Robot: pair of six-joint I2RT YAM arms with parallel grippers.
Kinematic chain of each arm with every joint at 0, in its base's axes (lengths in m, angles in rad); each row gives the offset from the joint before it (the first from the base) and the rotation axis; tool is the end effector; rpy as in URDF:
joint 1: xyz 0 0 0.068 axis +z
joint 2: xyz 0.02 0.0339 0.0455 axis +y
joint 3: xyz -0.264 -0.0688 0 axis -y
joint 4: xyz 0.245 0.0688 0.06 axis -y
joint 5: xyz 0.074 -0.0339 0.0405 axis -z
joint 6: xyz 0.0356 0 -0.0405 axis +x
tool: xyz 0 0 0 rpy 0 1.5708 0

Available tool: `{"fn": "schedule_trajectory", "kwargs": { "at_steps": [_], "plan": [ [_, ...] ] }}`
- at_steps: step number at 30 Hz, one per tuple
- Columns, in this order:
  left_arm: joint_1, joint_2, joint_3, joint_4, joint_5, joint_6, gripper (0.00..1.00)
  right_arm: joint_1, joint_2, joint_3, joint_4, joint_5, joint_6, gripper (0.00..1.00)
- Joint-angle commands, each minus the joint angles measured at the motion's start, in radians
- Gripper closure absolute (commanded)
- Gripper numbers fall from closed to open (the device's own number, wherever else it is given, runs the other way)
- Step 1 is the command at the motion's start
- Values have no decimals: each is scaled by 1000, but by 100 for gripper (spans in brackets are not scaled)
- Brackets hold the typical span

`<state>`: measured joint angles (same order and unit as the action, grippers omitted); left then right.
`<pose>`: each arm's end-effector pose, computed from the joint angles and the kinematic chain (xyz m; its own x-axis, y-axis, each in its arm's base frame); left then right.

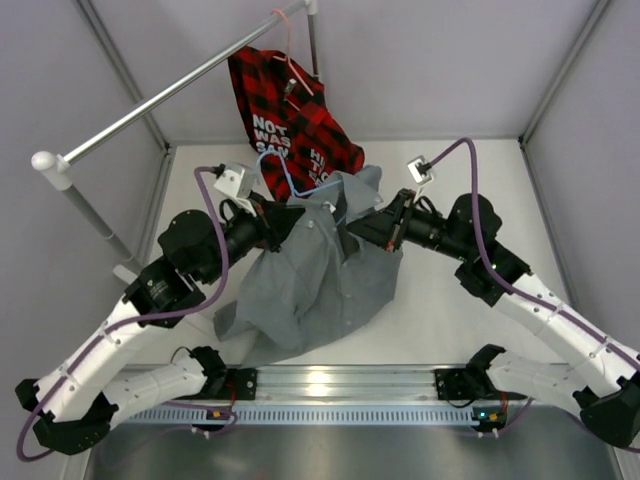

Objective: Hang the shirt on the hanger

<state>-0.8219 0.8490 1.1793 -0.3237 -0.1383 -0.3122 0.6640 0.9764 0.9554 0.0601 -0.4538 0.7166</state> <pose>0.1174 -0.1191 0.4486 -0.1897 -0.2427 -0.9514 0.6024 0.7363 -0.3080 0.1670 0.1505 0.3912 -0.5672 0.3058 -0.7647 -0.6980 0.3143 0.6434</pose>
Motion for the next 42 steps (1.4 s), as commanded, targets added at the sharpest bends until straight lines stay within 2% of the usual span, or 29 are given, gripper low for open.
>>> {"fn": "schedule_trajectory", "kwargs": {
  "at_steps": [1, 7, 10, 13, 16, 17, 18, 19, 20, 22, 25, 26, 28, 29, 31, 32, 34, 36, 39, 42],
  "plan": [
    [0, -16, -50, 202, 183, -39, 100, 81, -8, -7, 115, 46, 23, 100],
    [1, -71, -148, 313, 220, -42, 100, 209, 13, -145, 213, 125, 18, 100],
    [1, -87, -173, 383, 194, -70, 100, 226, 16, -253, 302, 151, 44, 100],
    [1, -102, -173, 382, 119, -64, 100, 230, -18, -352, 359, 202, 66, 100],
    [1, -105, -170, 373, 101, -42, 100, 232, -62, -414, 379, 234, 58, 100],
    [1, -99, -170, 373, 111, -39, 100, 232, -80, -420, 377, 234, 52, 96],
    [1, -97, -170, 376, 121, -30, 100, 233, -93, -425, 370, 230, 34, 87],
    [1, -96, -171, 376, 134, -27, 100, 230, -103, -422, 338, 230, 20, 76],
    [1, -94, -173, 374, 144, -18, 100, 232, -140, -417, 308, 231, 5, 57],
    [1, -94, -172, 359, 190, 21, 100, 232, -192, -400, 173, 260, -61, 36],
    [0, -99, -158, 324, 219, 76, 100, 230, -345, -388, 0, 371, -163, 32],
    [1, -99, -156, 295, 255, 103, 100, 230, -434, -379, -140, 424, -214, 32],
    [1, -100, -147, 261, 316, 139, 100, 229, -526, -360, -270, 441, -270, 32],
    [1, -99, -144, 250, 385, 165, 100, 227, -610, -318, -389, 448, -311, 32],
    [1, -84, -142, 239, 466, 176, 100, 227, -683, -270, -462, 451, -338, 33],
    [1, -74, -142, 242, 564, 173, 100, 227, -720, -214, -479, 448, -371, 32],
    [1, -24, -136, 252, 678, 162, 100, 229, -702, -140, -523, 431, -417, 32],
    [1, 11, -133, 296, 785, 116, 100, 229, -593, 9, -606, 360, -494, 29],
    [1, 73, -136, 365, 889, 82, 100, 229, -478, 140, -614, 285, -540, 27],
    [1, 110, -139, 405, 991, 62, 100, 229, -378, 224, -606, 213, -583, 29]
  ]
}}
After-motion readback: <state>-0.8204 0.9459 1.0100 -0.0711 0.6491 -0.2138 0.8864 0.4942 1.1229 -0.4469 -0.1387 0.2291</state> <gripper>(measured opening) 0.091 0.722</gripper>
